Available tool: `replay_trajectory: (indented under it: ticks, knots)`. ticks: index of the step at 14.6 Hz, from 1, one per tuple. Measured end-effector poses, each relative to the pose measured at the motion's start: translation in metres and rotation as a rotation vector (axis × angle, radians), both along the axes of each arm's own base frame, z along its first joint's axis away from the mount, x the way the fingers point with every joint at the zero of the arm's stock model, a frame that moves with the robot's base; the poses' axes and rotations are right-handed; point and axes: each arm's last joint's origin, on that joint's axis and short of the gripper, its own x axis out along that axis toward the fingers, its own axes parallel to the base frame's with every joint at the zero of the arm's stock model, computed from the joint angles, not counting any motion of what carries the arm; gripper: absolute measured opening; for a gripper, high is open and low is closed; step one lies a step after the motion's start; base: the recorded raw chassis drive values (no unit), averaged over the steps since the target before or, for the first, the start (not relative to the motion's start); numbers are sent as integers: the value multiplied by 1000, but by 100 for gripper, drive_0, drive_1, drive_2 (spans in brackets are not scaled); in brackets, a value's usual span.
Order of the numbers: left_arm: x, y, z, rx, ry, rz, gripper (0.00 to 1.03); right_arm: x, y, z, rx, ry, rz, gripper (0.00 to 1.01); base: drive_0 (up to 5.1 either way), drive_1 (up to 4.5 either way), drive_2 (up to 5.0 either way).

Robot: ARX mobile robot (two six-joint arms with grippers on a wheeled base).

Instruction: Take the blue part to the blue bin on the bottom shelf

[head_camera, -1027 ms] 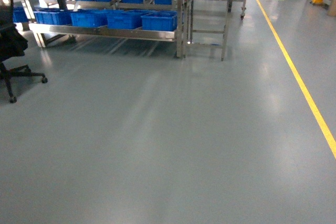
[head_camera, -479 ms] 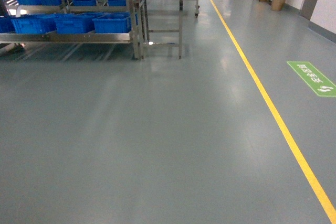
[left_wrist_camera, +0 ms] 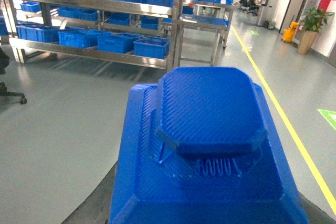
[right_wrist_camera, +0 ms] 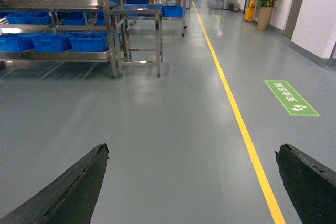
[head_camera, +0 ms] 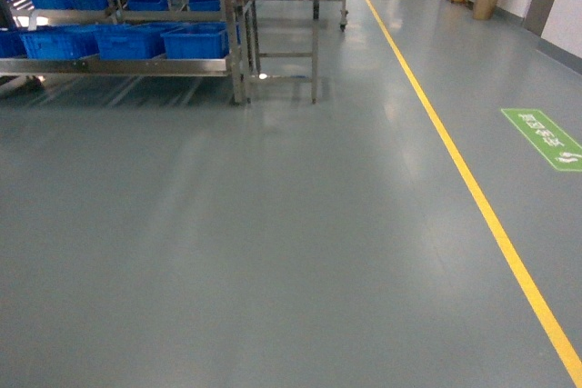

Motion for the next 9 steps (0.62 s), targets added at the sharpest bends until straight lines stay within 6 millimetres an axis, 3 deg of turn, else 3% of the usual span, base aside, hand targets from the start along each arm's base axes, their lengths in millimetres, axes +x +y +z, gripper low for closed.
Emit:
replay_trajectory:
  ticks: [9]
  knots:
    - [0, 0, 0, 0, 0, 0, 43, 0, 0, 0, 0, 1, 0, 98, -169, -169, -169]
